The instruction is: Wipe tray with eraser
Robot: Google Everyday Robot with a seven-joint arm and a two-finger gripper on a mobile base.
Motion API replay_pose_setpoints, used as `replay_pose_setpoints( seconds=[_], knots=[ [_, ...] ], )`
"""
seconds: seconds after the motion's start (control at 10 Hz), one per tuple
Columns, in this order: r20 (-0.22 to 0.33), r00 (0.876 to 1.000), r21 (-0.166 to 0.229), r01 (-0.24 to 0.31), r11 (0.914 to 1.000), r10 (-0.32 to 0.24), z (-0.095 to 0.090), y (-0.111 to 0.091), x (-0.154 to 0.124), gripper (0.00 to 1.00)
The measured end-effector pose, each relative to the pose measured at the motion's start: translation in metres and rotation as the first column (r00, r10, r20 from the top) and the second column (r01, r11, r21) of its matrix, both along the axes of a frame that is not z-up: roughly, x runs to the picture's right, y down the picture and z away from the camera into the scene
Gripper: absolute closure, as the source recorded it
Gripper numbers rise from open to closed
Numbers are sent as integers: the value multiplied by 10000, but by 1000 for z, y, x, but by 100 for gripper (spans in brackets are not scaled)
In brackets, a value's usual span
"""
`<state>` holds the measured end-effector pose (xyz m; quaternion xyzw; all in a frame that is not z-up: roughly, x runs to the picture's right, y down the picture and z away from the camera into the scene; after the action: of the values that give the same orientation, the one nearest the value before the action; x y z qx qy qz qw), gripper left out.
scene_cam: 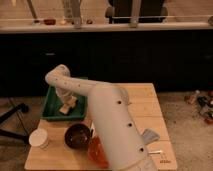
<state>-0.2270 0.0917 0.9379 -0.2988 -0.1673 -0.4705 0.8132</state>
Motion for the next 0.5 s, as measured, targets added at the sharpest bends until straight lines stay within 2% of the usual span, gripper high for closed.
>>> replay_pose_setpoints(
  seconds=[0.3,0.5],
  knots=[
    [-466,9986,80,-260,9996,263,5,-5,14,100],
    [-790,9955,252,-499,9984,518,15,-13,24,100]
  ],
)
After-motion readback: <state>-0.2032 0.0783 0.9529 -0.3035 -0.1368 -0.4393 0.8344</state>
